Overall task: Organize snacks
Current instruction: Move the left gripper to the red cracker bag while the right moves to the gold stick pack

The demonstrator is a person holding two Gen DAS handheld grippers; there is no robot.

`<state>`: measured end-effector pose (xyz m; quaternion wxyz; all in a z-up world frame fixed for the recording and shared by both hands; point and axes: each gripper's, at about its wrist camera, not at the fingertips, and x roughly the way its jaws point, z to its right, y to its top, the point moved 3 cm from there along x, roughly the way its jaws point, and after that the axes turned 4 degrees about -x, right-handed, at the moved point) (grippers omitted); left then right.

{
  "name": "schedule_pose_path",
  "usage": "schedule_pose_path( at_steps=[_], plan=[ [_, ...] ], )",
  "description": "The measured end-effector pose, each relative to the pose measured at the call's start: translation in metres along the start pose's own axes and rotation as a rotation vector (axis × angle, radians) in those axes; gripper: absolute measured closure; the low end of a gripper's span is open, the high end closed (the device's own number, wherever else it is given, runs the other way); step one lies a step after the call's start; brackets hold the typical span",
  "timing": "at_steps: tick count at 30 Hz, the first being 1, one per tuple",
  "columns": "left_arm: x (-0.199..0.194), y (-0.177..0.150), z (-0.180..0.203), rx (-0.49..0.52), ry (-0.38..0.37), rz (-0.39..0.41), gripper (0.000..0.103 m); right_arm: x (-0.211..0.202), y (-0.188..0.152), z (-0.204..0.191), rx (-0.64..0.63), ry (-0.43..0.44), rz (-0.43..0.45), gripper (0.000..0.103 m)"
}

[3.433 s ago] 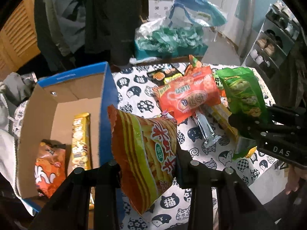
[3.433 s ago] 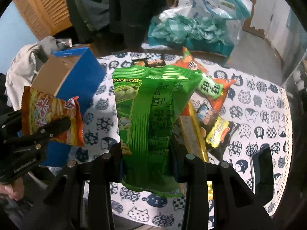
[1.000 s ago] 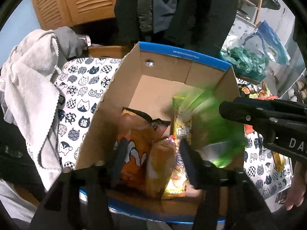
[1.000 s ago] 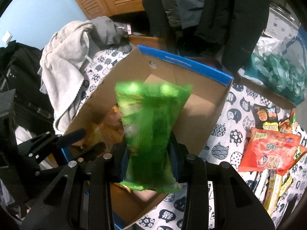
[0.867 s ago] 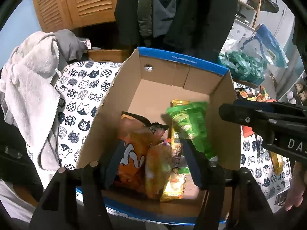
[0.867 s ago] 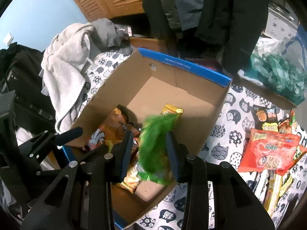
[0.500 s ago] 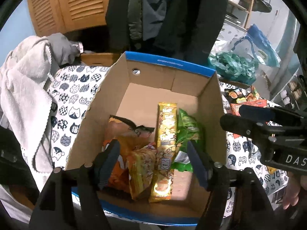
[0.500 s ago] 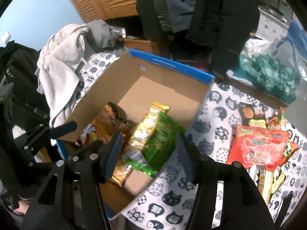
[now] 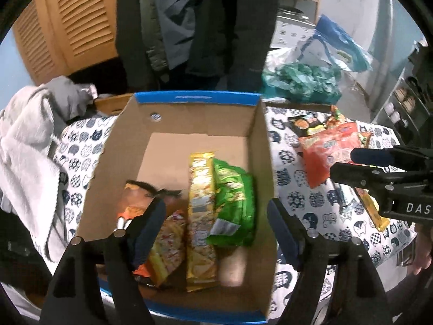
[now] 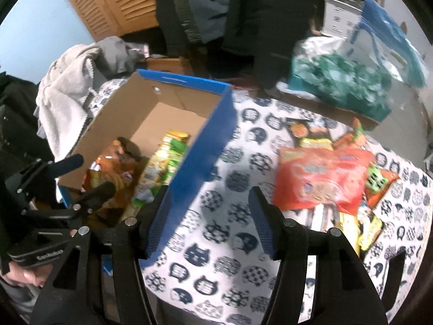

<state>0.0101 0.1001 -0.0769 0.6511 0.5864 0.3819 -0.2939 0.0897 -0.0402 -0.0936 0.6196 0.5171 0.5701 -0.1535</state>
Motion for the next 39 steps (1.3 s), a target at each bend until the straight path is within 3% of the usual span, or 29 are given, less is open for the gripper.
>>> schedule_pose_path(
  at_steps=[4, 23, 27, 39],
  plan=[
    [-0.001, 0.003, 0.022, 0.047, -0.014, 0.008, 0.022, -0.010, -0.010, 0.021, 0.025, -0.025, 0.005, 0.038],
    [0.012, 0.005, 0.119, 0.260, -0.011, -0.017, 0.016, -0.042, -0.072, 0.117, 0.144, -0.132, -0.001, 0.033],
    [0.023, 0.006, 0.135, 0.299, -0.005, -0.030, 0.016, -0.041, -0.083, 0.134, 0.155, -0.178, -0.022, 0.031],
    [0.068, 0.012, 0.186, 0.448, -0.019, -0.039, 0.016, -0.020, -0.104, 0.179, 0.220, -0.177, -0.090, 0.028]
  ],
)
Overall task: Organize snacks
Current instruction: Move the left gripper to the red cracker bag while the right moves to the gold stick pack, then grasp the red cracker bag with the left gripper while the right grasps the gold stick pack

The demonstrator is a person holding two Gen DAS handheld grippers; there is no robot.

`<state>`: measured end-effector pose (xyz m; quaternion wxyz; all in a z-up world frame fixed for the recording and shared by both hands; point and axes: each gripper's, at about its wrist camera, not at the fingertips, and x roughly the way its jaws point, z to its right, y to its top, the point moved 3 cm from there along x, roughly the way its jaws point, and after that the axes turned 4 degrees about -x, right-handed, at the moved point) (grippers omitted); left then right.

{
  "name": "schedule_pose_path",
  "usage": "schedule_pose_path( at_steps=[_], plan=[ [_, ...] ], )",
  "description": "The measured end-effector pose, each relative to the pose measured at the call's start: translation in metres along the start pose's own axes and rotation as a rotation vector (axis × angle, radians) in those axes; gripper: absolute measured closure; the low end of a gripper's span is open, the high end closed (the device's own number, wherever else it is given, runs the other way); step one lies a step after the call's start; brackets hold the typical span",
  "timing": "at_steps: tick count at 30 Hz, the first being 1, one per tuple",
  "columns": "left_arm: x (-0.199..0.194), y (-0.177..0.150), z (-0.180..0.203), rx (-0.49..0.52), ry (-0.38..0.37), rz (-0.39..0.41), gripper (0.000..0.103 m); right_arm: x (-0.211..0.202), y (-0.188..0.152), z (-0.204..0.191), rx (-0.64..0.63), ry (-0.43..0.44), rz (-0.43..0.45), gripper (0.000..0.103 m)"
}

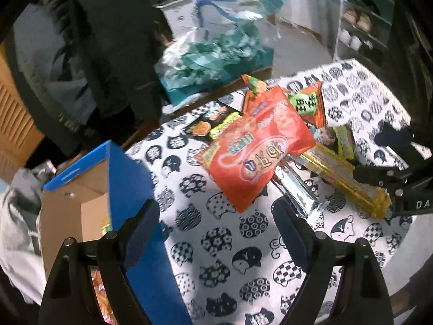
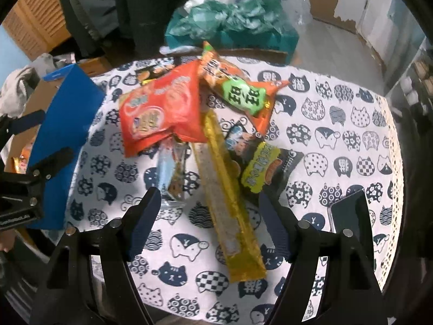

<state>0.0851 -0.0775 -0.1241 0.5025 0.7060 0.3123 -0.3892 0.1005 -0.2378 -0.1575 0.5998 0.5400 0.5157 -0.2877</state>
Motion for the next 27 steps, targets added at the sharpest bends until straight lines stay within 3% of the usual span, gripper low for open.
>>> schedule_pose_path(
  at_steps=[16, 22, 27],
  plan=[
    [0.056, 0.033, 0.040, 0.170, -0.112, -0.046, 0.016, 0.040, 0.002, 0.024, 0.032, 0.017, -0.065, 0.028],
    [0.076, 0.044, 0.050, 0.266, -0.122, -0.036, 0.016, 0.049, 0.007, 0.027, 0.041, 0.022, -0.076, 0.028],
    [0.093, 0.050, 0.052, 0.335, -0.086, -0.026, 0.016, 0.054, 0.008, 0.031, 0.049, 0.029, -0.087, 0.028]
  ],
)
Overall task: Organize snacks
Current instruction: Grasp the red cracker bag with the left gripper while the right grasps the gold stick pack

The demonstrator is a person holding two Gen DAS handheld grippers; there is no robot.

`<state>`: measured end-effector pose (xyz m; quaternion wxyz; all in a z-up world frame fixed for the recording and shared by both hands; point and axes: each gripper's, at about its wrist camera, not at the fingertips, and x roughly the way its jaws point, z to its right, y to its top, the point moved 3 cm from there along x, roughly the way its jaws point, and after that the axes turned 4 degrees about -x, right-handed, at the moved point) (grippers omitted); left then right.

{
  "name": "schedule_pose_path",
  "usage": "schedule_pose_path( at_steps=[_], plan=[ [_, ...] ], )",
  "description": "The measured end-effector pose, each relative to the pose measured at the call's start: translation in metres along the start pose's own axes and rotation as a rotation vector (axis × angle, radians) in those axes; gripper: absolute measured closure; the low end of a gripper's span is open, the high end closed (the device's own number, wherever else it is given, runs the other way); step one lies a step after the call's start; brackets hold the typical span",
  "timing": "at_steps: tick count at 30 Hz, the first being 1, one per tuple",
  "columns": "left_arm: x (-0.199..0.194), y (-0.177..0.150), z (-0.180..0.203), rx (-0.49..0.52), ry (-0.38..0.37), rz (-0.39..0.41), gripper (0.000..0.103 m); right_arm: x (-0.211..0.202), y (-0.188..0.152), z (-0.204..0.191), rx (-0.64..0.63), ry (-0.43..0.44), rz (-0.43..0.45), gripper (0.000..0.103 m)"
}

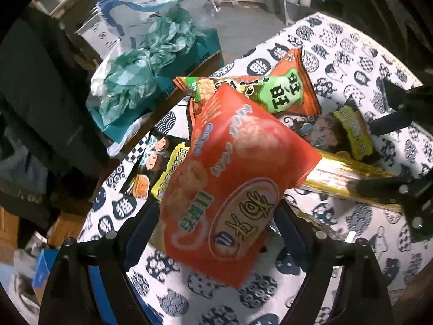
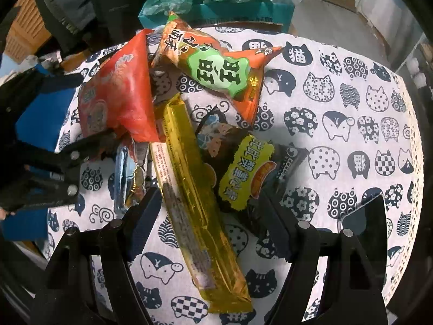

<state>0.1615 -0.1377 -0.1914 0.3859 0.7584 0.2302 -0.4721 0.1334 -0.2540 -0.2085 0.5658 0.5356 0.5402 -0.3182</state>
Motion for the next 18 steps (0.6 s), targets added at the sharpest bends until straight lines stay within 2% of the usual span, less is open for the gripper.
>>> schedule_pose_path(
  at_steps=[4, 8, 10, 12, 14, 18],
  plan=[
    [0.013, 0.000, -0.002, 0.009, 0.009, -0.016, 0.015, 0.010, 0.004, -0.005, -0.015, 0.000, -0.018, 0.028],
    [0.014, -0.003, -0.010, -0.065, -0.030, -0.001, 0.015, 0.016, 0.007, -0.009, -0.034, -0.009, -0.022, 0.028],
    [0.014, -0.005, -0.013, -0.098, -0.053, 0.003, 0.021, 0.020, 0.012, -0.015, -0.046, -0.016, -0.014, 0.028],
    [0.012, -0.009, -0.016, -0.137, -0.082, 0.011, 0.038, 0.021, 0.016, -0.018, -0.057, -0.017, -0.008, 0.028],
    [0.009, -0.012, -0.017, -0.166, -0.095, 0.014, 0.046, 0.022, 0.020, -0.024, -0.080, -0.016, -0.004, 0.029],
    [0.005, -0.017, -0.022, -0.218, -0.117, -0.001, 0.053, 0.030, 0.033, -0.045, -0.130, -0.028, -0.011, 0.035]
  ],
)
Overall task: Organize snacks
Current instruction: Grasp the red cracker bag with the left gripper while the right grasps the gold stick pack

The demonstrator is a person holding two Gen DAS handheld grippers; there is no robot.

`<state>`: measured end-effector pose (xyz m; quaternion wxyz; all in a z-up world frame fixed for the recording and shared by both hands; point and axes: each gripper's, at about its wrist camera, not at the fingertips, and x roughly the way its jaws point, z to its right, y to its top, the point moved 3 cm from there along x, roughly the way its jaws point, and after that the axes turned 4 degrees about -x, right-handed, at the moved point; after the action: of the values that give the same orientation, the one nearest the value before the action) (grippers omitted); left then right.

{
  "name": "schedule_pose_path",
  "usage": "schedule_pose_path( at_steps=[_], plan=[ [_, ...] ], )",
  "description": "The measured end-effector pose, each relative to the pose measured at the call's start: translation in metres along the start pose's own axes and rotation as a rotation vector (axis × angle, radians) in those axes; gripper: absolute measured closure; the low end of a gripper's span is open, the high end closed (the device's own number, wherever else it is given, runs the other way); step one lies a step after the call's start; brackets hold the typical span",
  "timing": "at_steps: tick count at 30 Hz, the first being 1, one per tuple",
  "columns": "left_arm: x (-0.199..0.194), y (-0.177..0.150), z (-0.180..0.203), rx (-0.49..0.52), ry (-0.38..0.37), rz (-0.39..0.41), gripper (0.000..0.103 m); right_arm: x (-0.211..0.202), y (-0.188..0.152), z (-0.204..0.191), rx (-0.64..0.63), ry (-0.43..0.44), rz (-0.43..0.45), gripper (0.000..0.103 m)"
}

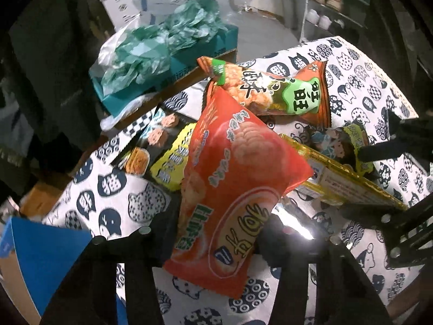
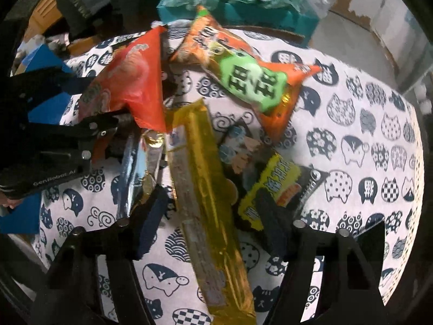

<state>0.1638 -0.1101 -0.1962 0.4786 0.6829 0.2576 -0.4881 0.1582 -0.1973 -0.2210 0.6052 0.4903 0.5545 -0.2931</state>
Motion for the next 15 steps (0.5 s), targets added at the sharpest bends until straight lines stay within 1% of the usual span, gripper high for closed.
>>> schedule_pose_path(
  at_steps=[3, 4, 8, 11, 13, 15],
  plan=[
    [-0.002, -0.005, -0.005, -0.044, -0.021, -0.019, 0.055, 0.013, 0.003, -0.011, -0.026, -0.002, -0.034, 0.039],
    [-0.003, -0.008, -0.007, -0.064, -0.029, -0.029, 0.055, 0.018, 0.003, -0.014, -0.033, -0.001, -0.044, 0.043],
    [-0.010, -0.021, -0.012, -0.135, -0.062, -0.053, 0.055, 0.029, 0.005, -0.024, -0.060, -0.026, -0.051, 0.049],
    [-0.017, -0.032, -0.013, -0.157, -0.060, -0.058, 0.055, 0.032, 0.004, -0.029, -0.048, -0.026, -0.056, 0.049],
    [-0.021, -0.039, -0.014, -0.172, -0.059, -0.064, 0.055, 0.034, -0.002, -0.030, -0.044, -0.023, -0.062, 0.050],
    [-0.024, -0.045, -0.014, -0.182, -0.055, -0.070, 0.055, 0.039, -0.005, -0.034, -0.056, -0.030, -0.073, 0.055]
  ],
)
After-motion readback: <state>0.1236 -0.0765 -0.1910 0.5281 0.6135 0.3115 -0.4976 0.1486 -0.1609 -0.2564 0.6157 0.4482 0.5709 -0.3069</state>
